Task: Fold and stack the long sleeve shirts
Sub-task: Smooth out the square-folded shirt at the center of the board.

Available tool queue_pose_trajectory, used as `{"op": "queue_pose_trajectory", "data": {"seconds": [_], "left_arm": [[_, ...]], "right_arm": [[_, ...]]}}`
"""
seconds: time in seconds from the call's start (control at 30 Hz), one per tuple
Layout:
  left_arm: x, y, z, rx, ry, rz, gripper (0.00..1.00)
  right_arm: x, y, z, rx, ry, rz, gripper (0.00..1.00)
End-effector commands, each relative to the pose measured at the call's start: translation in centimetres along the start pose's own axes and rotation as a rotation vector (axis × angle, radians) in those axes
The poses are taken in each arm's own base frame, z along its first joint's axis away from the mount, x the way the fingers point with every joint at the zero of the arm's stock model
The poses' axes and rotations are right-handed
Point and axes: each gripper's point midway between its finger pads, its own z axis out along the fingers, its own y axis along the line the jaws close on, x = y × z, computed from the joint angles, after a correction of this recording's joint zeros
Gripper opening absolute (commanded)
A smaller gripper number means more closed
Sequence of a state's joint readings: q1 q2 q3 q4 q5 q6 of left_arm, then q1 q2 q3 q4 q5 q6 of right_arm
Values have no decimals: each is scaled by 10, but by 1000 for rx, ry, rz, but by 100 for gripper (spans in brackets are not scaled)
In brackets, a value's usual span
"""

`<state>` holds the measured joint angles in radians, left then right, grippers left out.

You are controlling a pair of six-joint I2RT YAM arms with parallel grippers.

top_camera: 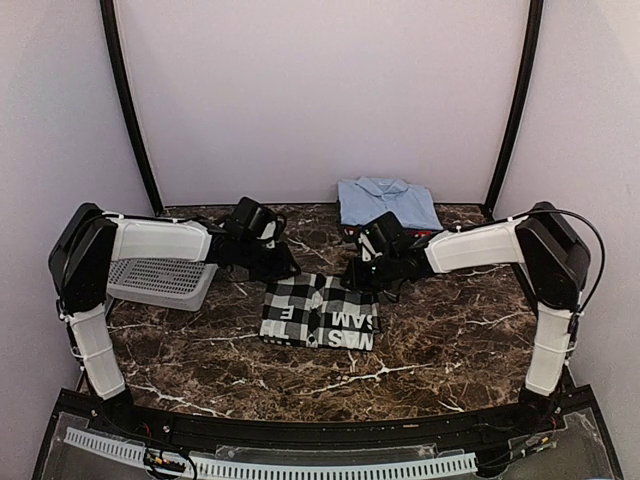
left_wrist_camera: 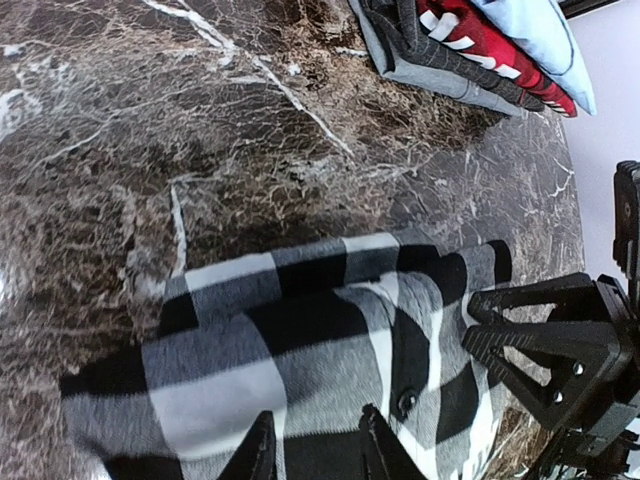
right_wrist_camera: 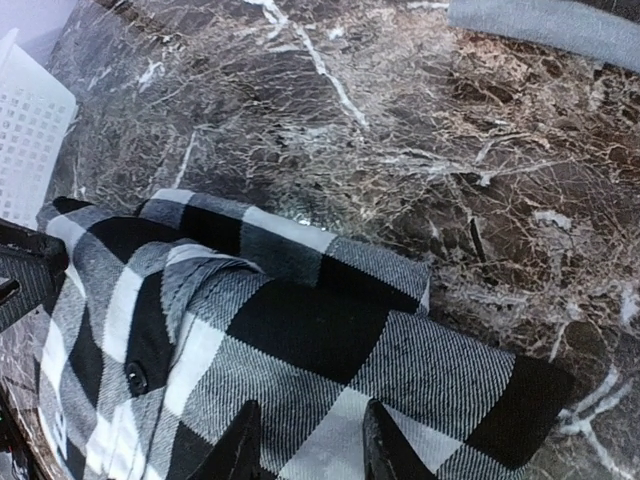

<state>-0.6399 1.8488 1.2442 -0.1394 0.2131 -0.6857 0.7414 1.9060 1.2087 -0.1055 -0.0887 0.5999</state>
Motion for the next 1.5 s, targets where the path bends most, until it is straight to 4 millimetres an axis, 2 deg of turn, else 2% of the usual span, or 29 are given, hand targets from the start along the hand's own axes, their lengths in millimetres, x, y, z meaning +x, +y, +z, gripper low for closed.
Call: {"op": "queue_pose_trajectory", "data": {"seconds": [0.0, 0.1, 0.2, 0.33, 0.43, 0.53, 0.63, 0.83, 0.93, 1.0, 1.17, 1.27, 1.37, 1.47], "left_arm": [[-17, 3, 24, -15, -12, 22, 28], [-22, 24, 37, -65, -8, -24, 28], [-17, 43, 48, -102, 18, -65, 28], [-12, 50, 51, -121, 36, -80, 28], [-11, 50, 51, -121, 41, -85, 28], [-11, 49, 50, -117, 44, -82, 28], [-12, 46, 50, -110, 44, -79, 29], [-16, 44, 48, -114, 42, -65, 29], [-19, 42, 46, -117, 38, -51, 30], [-24, 38, 43, -117, 35, -37, 30], [-44, 17, 18, -101, -6, 10, 38], [-50, 4, -11, -87, -40, 46, 44], [-41, 1, -34, -71, -45, 57, 49], [-18, 4, -56, -42, -30, 50, 51]], "right_arm": [[-9, -11, 16, 11, 7, 8, 35], [-9, -14, 19, 19, 25, 4, 40], [-18, -8, 7, 18, 4, -17, 46], [-33, 2, -20, 44, -39, -65, 51], [-30, 19, -37, 49, -52, -109, 50], [-4, 42, -42, 20, -18, -150, 48], [21, 51, -40, 7, 19, -158, 47], [71, 31, -32, 20, 106, -97, 41], [89, 16, -33, 42, 137, -74, 40], [94, 14, -35, 40, 143, -62, 40], [86, 19, -51, 25, 113, -50, 40], [79, 18, -59, 33, 91, -48, 40], [71, 21, -66, 27, 72, -46, 40], [63, 25, -68, 21, 61, -55, 41]]}}
